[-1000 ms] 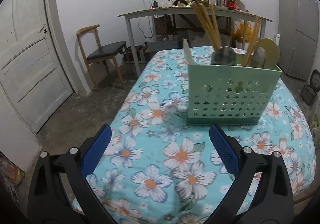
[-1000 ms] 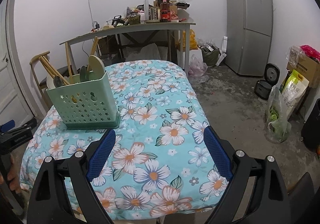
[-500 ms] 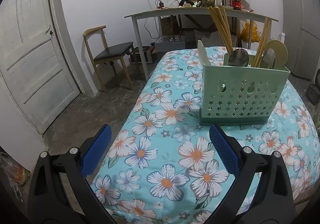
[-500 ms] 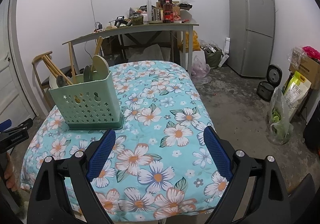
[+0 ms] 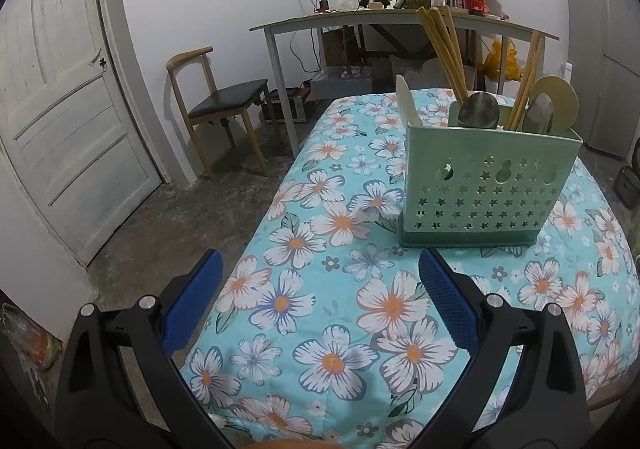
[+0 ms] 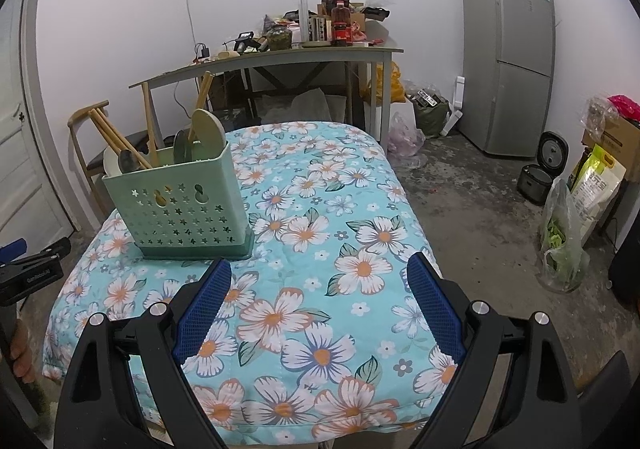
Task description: Organize utensils
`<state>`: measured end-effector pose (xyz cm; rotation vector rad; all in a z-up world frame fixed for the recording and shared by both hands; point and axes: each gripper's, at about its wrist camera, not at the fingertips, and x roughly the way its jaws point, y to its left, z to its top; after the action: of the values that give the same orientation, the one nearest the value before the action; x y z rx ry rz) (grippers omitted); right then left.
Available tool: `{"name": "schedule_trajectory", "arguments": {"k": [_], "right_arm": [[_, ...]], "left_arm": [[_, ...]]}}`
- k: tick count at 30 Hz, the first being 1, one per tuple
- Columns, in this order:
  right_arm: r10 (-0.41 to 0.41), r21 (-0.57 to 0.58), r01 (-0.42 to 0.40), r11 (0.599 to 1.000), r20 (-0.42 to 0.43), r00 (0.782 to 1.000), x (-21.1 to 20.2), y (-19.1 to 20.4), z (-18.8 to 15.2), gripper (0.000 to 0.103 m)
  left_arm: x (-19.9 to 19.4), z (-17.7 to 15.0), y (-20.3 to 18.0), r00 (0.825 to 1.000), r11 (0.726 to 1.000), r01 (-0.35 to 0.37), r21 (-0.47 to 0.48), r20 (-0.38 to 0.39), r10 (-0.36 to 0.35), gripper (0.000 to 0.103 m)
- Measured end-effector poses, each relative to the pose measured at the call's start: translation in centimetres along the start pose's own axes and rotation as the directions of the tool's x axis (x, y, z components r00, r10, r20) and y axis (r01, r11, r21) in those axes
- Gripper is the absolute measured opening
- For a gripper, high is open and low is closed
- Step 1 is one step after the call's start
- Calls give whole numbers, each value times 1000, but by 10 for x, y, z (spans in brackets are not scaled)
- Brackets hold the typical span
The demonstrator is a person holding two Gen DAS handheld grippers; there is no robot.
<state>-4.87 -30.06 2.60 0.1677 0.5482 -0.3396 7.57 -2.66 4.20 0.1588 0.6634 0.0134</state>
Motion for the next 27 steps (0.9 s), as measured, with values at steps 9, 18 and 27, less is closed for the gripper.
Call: {"name": "schedule_trajectory", "arguments": {"k": [9,18,27], "right_arm": [[1,0,-1,1000,1,1000,0,0,0,87],[2,0,-2,1000,3,1000,-1,1,1,87],[3,0,-3,1000,4,1000,-1,2,1,87]], "left_arm": [[1,-1,-4,1000,1000,14,5,-17,-14,95],[1,-1,-4,999,1000,20,7,-25,-19,95],[1,0,-6,999,1000,23,8,-26,-23,95]]}}
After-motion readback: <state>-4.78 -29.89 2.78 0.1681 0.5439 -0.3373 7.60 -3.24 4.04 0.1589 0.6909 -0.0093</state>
